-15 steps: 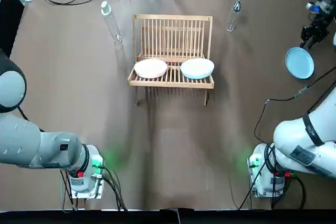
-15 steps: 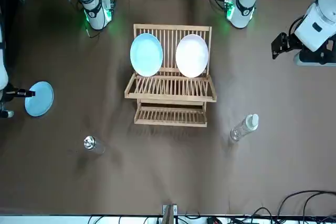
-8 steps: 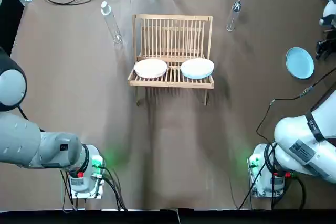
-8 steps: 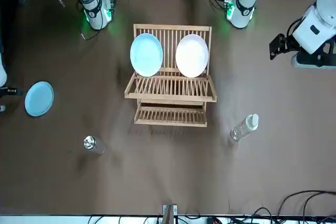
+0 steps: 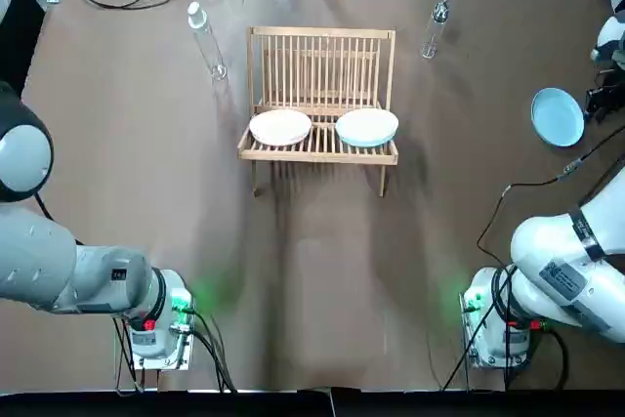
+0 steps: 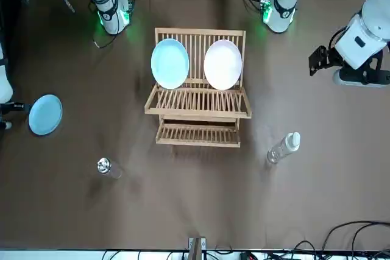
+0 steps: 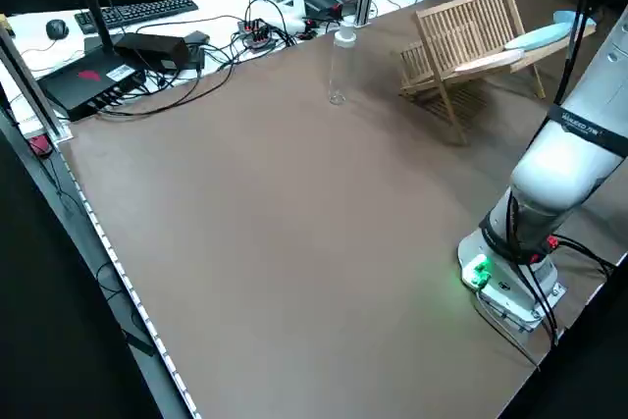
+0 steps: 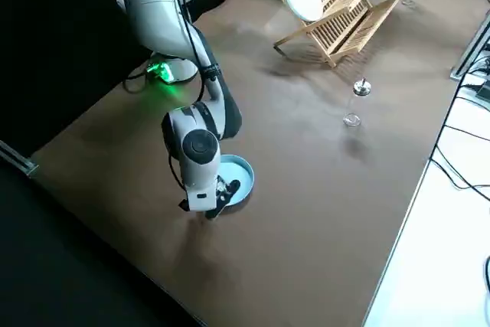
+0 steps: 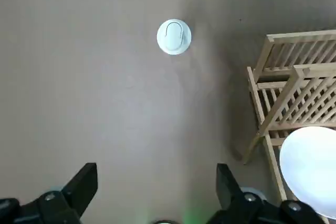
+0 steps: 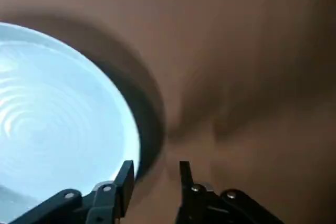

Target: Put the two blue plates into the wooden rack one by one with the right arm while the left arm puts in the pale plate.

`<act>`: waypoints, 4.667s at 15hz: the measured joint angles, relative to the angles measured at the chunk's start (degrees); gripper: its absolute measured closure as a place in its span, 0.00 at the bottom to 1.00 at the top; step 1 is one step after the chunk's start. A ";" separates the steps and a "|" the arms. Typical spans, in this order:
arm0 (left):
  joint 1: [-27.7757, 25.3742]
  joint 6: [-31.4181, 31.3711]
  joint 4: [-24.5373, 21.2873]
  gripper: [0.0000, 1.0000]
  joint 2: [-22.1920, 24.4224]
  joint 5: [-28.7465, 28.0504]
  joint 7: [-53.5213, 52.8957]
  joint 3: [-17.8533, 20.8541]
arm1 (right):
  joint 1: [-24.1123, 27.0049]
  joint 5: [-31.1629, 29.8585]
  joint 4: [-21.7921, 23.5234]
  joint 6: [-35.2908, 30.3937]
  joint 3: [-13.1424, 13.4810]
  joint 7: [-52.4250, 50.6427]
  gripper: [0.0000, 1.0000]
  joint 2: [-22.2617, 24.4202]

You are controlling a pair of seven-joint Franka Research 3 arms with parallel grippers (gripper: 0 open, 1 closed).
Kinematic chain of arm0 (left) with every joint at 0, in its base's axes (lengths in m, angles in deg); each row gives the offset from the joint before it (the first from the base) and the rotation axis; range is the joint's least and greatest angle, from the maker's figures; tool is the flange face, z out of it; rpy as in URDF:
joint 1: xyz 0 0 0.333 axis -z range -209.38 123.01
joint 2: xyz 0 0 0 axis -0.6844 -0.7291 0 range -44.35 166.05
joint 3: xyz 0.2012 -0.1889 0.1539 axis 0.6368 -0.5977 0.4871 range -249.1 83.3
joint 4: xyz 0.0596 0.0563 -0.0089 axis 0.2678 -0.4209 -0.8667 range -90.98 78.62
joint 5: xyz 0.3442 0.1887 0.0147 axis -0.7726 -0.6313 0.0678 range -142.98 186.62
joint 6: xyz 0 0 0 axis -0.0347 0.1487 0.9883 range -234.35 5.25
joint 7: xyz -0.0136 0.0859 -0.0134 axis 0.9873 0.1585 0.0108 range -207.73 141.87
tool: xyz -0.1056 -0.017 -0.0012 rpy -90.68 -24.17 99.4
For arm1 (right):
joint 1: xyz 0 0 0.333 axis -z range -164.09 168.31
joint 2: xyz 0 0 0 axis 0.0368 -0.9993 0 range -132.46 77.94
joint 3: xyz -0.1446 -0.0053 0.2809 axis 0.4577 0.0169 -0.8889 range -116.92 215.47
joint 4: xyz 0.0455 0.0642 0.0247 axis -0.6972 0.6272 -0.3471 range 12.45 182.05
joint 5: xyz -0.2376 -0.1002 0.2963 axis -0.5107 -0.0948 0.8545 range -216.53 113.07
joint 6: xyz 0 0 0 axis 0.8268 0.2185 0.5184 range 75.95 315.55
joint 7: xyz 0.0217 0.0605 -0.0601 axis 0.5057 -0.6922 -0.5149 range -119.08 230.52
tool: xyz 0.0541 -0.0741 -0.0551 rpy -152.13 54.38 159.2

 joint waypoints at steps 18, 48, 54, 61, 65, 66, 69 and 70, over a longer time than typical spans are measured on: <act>0.15 0.03 0.06 0.00 -0.16 0.00 -0.15 -1.22 | -1.33 2.43 -0.39 -4.97 -0.78 0.00 0.93 -1.94; 0.01 -2.23 0.03 0.00 -2.04 -0.02 -0.15 -1.50 | -24.09 30.50 0.98 -75.10 -10.15 47.39 0.97 22.32; -0.02 -2.23 0.03 0.00 -2.04 -0.02 -0.15 -1.50 | -37.84 44.01 3.32 -64.60 -10.23 68.48 0.97 22.85; -0.08 -2.23 0.03 0.00 -2.04 -0.02 -0.15 -1.45 | -46.01 48.17 3.88 -57.39 -10.18 75.21 0.97 18.91; -0.08 -2.23 0.03 0.00 -2.04 -0.02 -0.15 -1.45 | -48.06 49.10 3.90 -57.07 -10.16 75.40 0.97 15.71; -0.11 -2.23 0.03 0.00 -2.04 -0.02 -0.15 -1.43 | -48.75 49.93 3.90 -57.02 -10.16 75.40 0.97 14.90; -0.20 -2.23 0.03 0.00 -2.04 -0.02 -0.15 -1.34 | -49.03 50.86 3.89 -56.82 -10.15 75.40 0.97 14.32; -0.20 -2.23 0.03 0.00 -2.04 -0.02 -0.15 -1.30 | -49.03 50.91 3.89 -56.77 -10.11 75.39 0.97 14.23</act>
